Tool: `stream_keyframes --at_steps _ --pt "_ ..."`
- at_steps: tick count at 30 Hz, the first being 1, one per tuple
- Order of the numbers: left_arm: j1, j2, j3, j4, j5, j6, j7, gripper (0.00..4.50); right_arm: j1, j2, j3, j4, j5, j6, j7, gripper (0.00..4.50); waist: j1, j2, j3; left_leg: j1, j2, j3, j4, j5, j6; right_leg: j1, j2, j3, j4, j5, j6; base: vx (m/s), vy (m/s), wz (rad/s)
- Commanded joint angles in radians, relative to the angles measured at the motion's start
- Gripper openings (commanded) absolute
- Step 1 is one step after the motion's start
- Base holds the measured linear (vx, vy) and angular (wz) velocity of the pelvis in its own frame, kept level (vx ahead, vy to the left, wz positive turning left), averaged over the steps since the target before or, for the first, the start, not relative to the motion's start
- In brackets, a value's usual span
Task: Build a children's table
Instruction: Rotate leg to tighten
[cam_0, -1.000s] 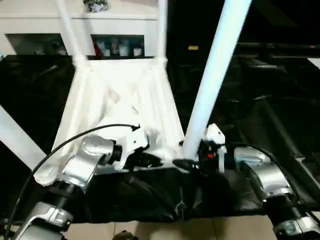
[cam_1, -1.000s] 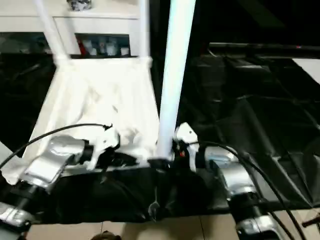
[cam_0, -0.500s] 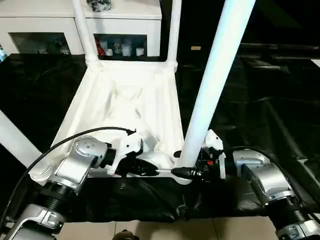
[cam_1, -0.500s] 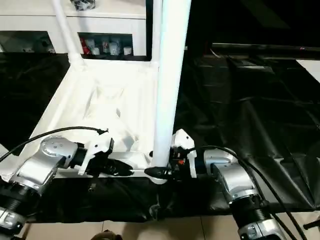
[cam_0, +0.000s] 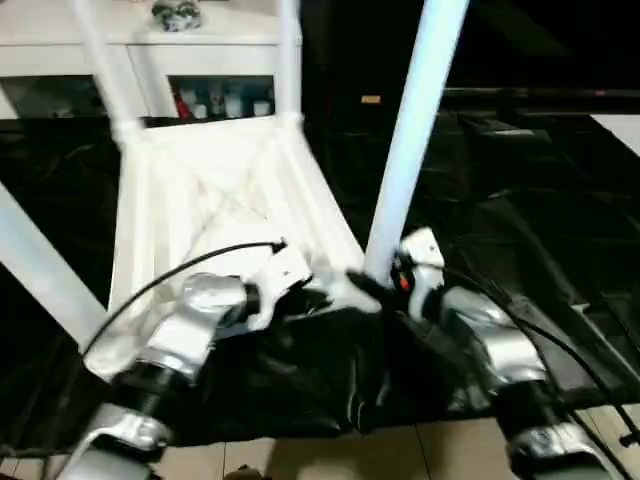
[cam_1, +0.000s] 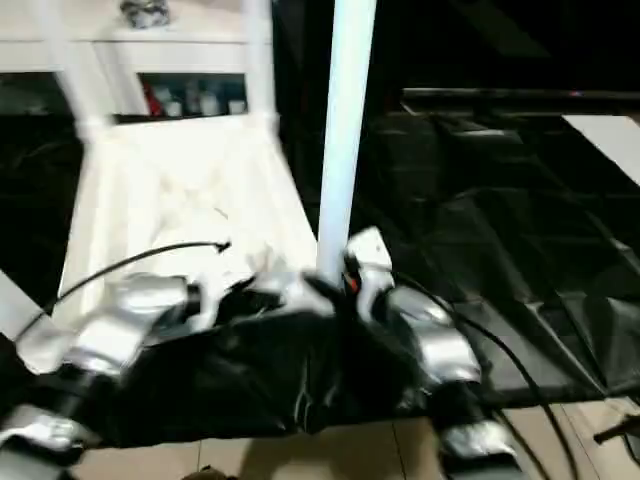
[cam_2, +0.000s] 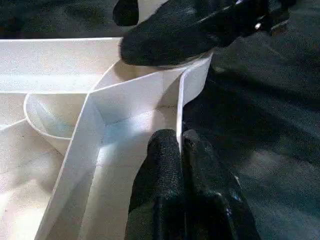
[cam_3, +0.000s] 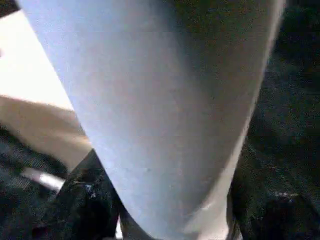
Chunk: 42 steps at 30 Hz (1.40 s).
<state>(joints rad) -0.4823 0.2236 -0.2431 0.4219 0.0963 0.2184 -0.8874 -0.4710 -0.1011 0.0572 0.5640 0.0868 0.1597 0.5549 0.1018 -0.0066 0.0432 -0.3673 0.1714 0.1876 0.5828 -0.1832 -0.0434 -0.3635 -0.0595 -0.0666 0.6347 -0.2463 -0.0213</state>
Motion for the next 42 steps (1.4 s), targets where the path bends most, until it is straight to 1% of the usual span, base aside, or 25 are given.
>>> stream_keyframes --at_steps 1,2,5,7,8,10,13,14,15,17,18,19,20,22,26,28,30,32,34,35,36,38,40,41,42 --pt "-0.042 -0.085 -0.024 -0.004 -0.024 -0.007 0.072 0.00 0.011 0.075 0.093 0.061 -0.034 0.020 0.009 2.83 0.000 -0.007 -0.048 0.013 0.074 -0.034 -0.072 -0.153 0.014 0.026 -0.110 0.063 -0.090 -0.124 -0.188 0.000 0.000 0.00" --pt "-0.040 -0.085 -0.029 -0.007 -0.030 -0.006 0.054 0.00 0.009 0.077 0.091 0.055 -0.027 0.015 0.021 3.13 0.000 -0.005 -0.049 0.012 0.074 -0.034 -0.071 -0.143 0.019 0.028 -0.110 0.063 -0.089 -0.100 -0.189 0.000 0.000 0.00" --pt "-0.038 -0.075 -0.035 -0.013 -0.038 -0.005 0.021 0.00 0.008 0.076 0.084 0.042 -0.006 0.023 0.055 3.14 -0.001 -0.006 -0.051 0.010 0.073 -0.033 -0.069 -0.124 0.041 0.030 -0.108 0.063 -0.084 -0.035 -0.195 0.000 0.000 0.00" --pt "-0.037 -0.059 -0.030 -0.011 -0.038 -0.014 0.005 0.00 0.008 0.055 0.099 0.035 -0.015 0.015 0.091 3.49 -0.001 -0.005 -0.049 0.011 0.073 -0.032 -0.069 -0.137 0.043 0.030 -0.109 0.063 -0.087 -0.048 -0.197 0.000 0.000 0.00" --pt "-0.036 -0.042 -0.028 -0.012 -0.045 -0.030 -0.027 0.00 0.011 0.025 0.127 0.029 -0.032 -0.007 0.134 3.49 -0.001 -0.005 -0.048 0.012 0.073 -0.032 -0.069 -0.154 0.041 0.029 -0.110 0.063 -0.090 -0.080 -0.196 0.000 0.000 0.00" --pt "-0.033 -0.032 -0.027 -0.016 -0.052 -0.034 -0.048 0.00 0.015 0.009 0.138 0.021 -0.031 -0.015 0.168 3.66 -0.001 -0.006 -0.048 0.011 0.073 -0.032 -0.069 -0.153 0.041 0.030 -0.109 0.063 -0.090 -0.084 -0.193 0.000 0.000 0.00" --pt "-0.028 0.005 -0.030 -0.025 -0.075 -0.063 -0.136 0.00 0.027 -0.035 0.150 -0.010 -0.012 -0.020 0.281 3.66 0.001 -0.009 -0.050 0.011 0.074 -0.031 -0.067 -0.139 0.053 0.032 -0.109 0.064 -0.087 -0.057 -0.195 0.000 0.000 0.00" --pt "-0.024 0.041 -0.036 -0.029 -0.091 -0.070 -0.210 0.00 0.037 -0.077 0.168 -0.034 -0.004 -0.025 0.366 3.66 0.002 -0.011 -0.050 0.010 0.073 -0.031 -0.067 -0.131 0.061 0.032 -0.109 0.062 -0.087 -0.047 -0.197 0.000 0.000 0.00" --pt "-0.024 0.052 -0.038 -0.030 -0.093 -0.068 -0.228 0.00 0.040 -0.090 0.173 -0.042 -0.001 -0.027 0.392 3.66 0.004 -0.010 -0.050 0.009 0.072 -0.031 -0.065 -0.128 0.067 0.034 -0.108 0.062 -0.086 -0.043 -0.197 0.000 0.000 0.00" --pt "-0.020 0.077 -0.041 -0.035 -0.103 -0.068 -0.277 0.00 0.048 -0.120 0.178 -0.061 0.013 -0.027 0.455 3.66 0.006 -0.007 -0.051 0.011 0.076 -0.030 -0.064 -0.115 0.078 0.031 -0.107 0.061 -0.080 -0.013 -0.207 0.000 0.000 0.00" --pt "-0.019 0.084 -0.042 -0.037 -0.108 -0.067 -0.292 0.00 0.050 -0.127 0.178 -0.066 0.018 -0.027 0.471 3.66 0.009 -0.008 -0.051 0.011 0.077 -0.028 -0.063 -0.110 0.082 0.031 -0.106 0.060 -0.078 0.003 -0.215 0.000 0.000 0.00" --pt "-0.019 0.090 -0.042 -0.035 -0.110 -0.066 -0.305 0.00 0.051 -0.136 0.177 -0.070 0.026 -0.026 0.494 3.66 0.010 -0.011 -0.051 0.011 0.078 -0.028 -0.064 -0.107 0.083 0.030 -0.106 0.060 -0.077 0.007 -0.218 0.000 0.000 0.00" --pt "-0.019 0.097 -0.043 -0.032 -0.111 -0.071 -0.317 0.00 0.052 -0.145 0.177 -0.074 0.034 -0.024 0.516 3.66 0.013 -0.009 -0.052 0.013 0.078 -0.028 -0.063 -0.108 0.085 0.030 -0.107 0.059 -0.076 0.006 -0.225 0.000 0.000 0.00" --pt "-0.020 0.107 -0.044 -0.026 -0.115 -0.082 -0.336 0.00 0.053 -0.160 0.179 -0.081 0.046 -0.021 0.558 3.40 0.016 -0.010 -0.050 0.014 0.080 -0.028 -0.064 -0.119 0.078 0.028 -0.107 0.059 -0.078 -0.014 -0.230 0.000 0.000 0.00" --pt "-0.013 0.131 -0.043 -0.035 -0.136 -0.074 -0.386 0.00 0.064 -0.198 0.188 -0.117 0.072 -0.004 0.654 3.21 0.024 -0.012 -0.051 0.014 0.080 -0.025 -0.061 -0.115 0.079 0.028 -0.108 0.059 -0.076 -0.013 -0.231 0.000 0.000 0.00" --pt "-0.011 0.138 -0.043 -0.035 -0.144 -0.074 -0.403 0.00 0.066 -0.210 0.195 -0.125 0.077 0.003 0.681 2.92 0.027 -0.012 -0.050 0.012 0.081 -0.025 -0.062 -0.111 0.083 0.028 -0.108 0.059 -0.076 -0.012 -0.227 0.000 0.000 0.00" --pt "-0.008 0.147 -0.045 -0.037 -0.152 -0.069 -0.427 0.00 0.069 -0.222 0.201 -0.139 0.085 0.019 0.713 2.87 0.032 -0.013 -0.049 0.014 0.080 -0.024 -0.062 -0.116 0.078 0.027 -0.109 0.059 -0.078 -0.032 -0.224 0.000 0.000 0.00" --pt "-0.004 0.156 -0.044 -0.036 -0.156 -0.069 -0.447 0.00 0.073 -0.234 0.212 -0.151 0.090 0.029 0.747 2.64 0.037 -0.013 -0.049 0.014 0.081 -0.024 -0.062 -0.118 0.073 0.026 -0.109 0.059 -0.079 -0.046 -0.219 0.000 0.000 0.00" --pt "-0.002 0.164 -0.046 -0.036 -0.157 -0.067 -0.459 0.00 0.075 -0.237 0.216 -0.154 0.090 0.029 0.755 2.64 0.038 -0.013 -0.050 0.014 0.081 -0.025 -0.062 -0.114 0.072 0.026 -0.109 0.059 -0.077 -0.041 -0.219 0.000 0.000 0.00" --pt "-0.001 0.168 -0.047 -0.037 -0.158 -0.066 -0.465 0.00 0.077 -0.240 0.221 -0.156 0.089 0.033 0.764 2.48 0.038 -0.013 -0.051 0.014 0.080 -0.025 -0.062 -0.108 0.072 0.026 -0.109 0.059 -0.076 -0.033 -0.219 0.000 0.000 0.00" --pt "-0.001 0.169 -0.047 -0.037 -0.158 -0.066 -0.467 0.00 0.078 -0.240 0.224 -0.158 0.089 0.034 0.769 2.46 0.038 -0.012 -0.051 0.014 0.081 -0.025 -0.062 -0.110 0.071 0.026 -0.109 0.059 -0.076 -0.031 -0.220 0.000 0.000 0.00" --pt "-0.003 0.171 -0.047 -0.033 -0.156 -0.068 -0.462 0.00 0.080 -0.239 0.226 -0.159 0.091 0.037 0.773 2.43 0.038 -0.015 -0.050 0.014 0.080 -0.025 -0.063 -0.113 0.070 0.026 -0.109 0.058 -0.076 -0.035 -0.219 0.000 0.000 0.00" --pt "-0.008 0.168 -0.043 -0.024 -0.146 -0.074 -0.439 0.00 0.083 -0.231 0.225 -0.156 0.087 0.032 0.757 2.40 0.039 -0.014 -0.050 0.014 0.081 -0.025 -0.063 -0.116 0.068 0.025 -0.110 0.059 -0.077 -0.045 -0.218 0.000 0.000 0.00" --pt "-0.016 0.155 -0.035 -0.009 -0.132 -0.074 -0.396 0.00 0.082 -0.218 0.219 -0.147 0.082 0.031 0.729 2.38 0.039 -0.011 -0.051 0.014 0.080 -0.026 -0.063 -0.114 0.066 0.026 -0.110 0.059 -0.077 -0.043 -0.218 0.000 0.000 0.00" --pt "-0.025 0.140 -0.027 0.009 -0.118 -0.080 -0.347 0.00 0.078 -0.200 0.209 -0.128 0.069 0.022 0.682 2.38 0.036 -0.013 -0.049 0.015 0.080 -0.025 -0.064 -0.121 0.061 0.022 -0.110 0.060 -0.079 -0.046 -0.219 0.000 0.000 0.00"
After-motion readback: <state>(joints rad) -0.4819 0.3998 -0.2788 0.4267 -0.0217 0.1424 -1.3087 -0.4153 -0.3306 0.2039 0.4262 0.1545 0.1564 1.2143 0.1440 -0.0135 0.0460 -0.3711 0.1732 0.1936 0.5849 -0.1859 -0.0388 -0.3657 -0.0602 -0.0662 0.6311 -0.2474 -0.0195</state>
